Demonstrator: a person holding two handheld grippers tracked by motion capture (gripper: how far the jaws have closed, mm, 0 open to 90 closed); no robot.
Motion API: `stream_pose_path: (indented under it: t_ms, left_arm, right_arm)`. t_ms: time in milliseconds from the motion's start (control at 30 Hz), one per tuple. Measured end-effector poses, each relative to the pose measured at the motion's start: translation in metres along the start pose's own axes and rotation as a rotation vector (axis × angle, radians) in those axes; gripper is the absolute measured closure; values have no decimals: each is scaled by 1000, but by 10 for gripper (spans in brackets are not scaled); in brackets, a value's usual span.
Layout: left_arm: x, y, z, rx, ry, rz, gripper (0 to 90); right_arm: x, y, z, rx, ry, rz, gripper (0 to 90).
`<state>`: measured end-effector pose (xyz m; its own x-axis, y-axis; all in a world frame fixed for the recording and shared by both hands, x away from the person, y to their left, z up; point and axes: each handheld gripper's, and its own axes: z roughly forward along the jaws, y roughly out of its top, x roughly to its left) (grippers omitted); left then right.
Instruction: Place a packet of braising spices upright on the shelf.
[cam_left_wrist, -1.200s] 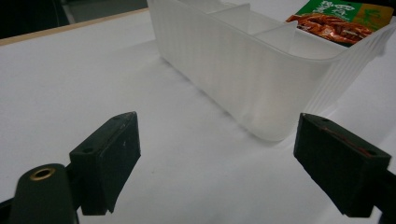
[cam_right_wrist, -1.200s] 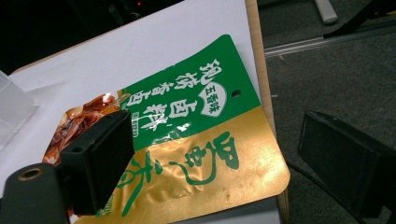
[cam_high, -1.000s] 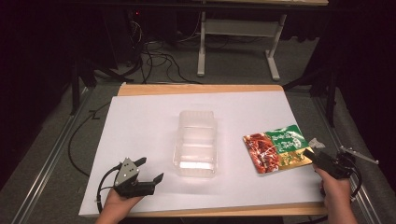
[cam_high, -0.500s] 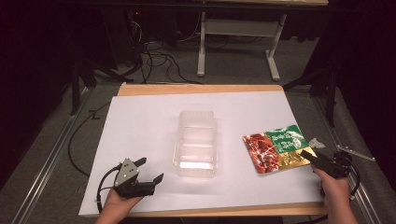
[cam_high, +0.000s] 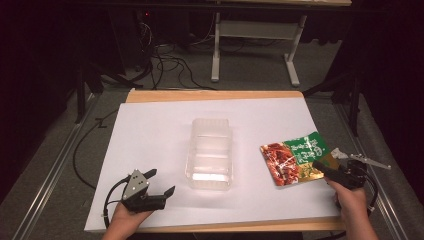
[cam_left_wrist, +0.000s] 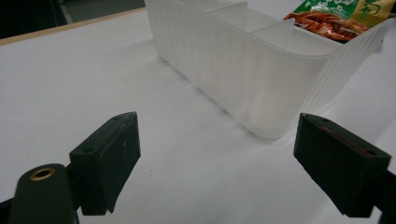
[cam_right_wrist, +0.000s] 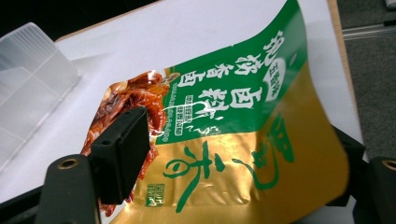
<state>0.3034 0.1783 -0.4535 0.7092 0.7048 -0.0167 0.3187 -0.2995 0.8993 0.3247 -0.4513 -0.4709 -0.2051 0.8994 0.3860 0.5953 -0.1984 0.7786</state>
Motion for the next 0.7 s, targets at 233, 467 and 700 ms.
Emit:
stream_pose_path:
  t_ms: [233,467,700]
  left_arm:
    - [0,-1,-1,1,4,1,152]
    - [0,-3,-6,5,11,1,151]
    - [1,-6,-11,4,23,-8,152]
  right_arm:
    - [5,2,12,29,16,-6,242]
    - [10,4,18,31,15,-16,263]
    - [8,5,20,26,-39,-11,495]
